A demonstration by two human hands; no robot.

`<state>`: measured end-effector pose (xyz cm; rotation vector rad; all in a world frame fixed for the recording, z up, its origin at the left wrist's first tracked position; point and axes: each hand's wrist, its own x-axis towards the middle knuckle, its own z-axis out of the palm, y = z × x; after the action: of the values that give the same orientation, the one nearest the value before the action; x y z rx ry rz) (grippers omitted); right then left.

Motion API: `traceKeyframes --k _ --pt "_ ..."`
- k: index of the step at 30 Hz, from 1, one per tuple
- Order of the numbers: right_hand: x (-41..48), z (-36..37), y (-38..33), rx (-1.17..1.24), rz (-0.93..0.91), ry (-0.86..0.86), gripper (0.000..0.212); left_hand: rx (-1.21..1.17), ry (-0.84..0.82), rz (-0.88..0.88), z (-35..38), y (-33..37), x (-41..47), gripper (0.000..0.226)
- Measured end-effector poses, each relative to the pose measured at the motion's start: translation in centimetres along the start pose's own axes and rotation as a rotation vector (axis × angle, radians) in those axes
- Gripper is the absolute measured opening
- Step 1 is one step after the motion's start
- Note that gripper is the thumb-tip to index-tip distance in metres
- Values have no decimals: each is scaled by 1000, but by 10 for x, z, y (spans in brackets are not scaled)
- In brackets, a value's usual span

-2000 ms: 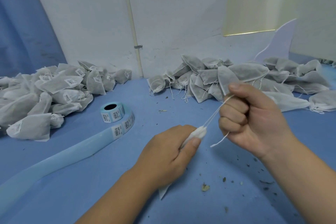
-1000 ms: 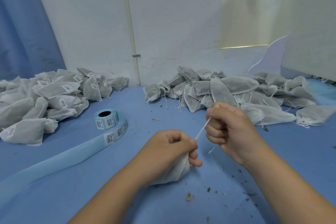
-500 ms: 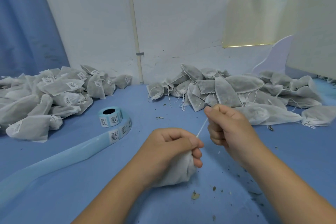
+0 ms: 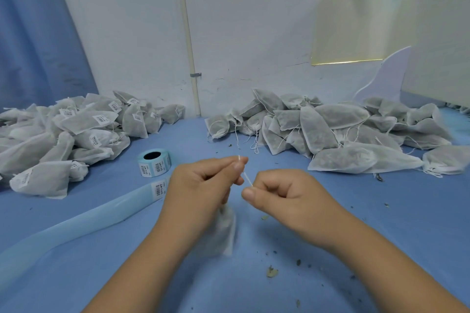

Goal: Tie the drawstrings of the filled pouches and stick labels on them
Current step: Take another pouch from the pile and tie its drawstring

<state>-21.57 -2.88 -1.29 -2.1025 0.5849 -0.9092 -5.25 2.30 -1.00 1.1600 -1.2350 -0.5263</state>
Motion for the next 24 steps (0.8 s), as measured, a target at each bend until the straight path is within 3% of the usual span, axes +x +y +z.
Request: traceKeyframes --k 4,8,10,12,15,19,24 --pt "-3 -8 -5 37 -33 -21 43 478 -136 366 0 -5 -1 15" --pt "-1 -17 -4 239 35 32 25 575 -331 339 0 -6 -4 26" --pt "2 -23 -1 359 72 91 22 559 -374 268 1 -5 -7 21" --pt "5 -25 4 383 114 163 23 487 -396 159 3 -2 -10 16" --pt "8 -18 11 224 189 236 27 255 -437 -63 7 8 -13 19" --pt "7 -3 17 21 196 156 33 -192 -429 -310 8 16 -10 21" --pt "6 -3 24 -545 117 186 17 -584 -400 -549 1 11 -2 10"
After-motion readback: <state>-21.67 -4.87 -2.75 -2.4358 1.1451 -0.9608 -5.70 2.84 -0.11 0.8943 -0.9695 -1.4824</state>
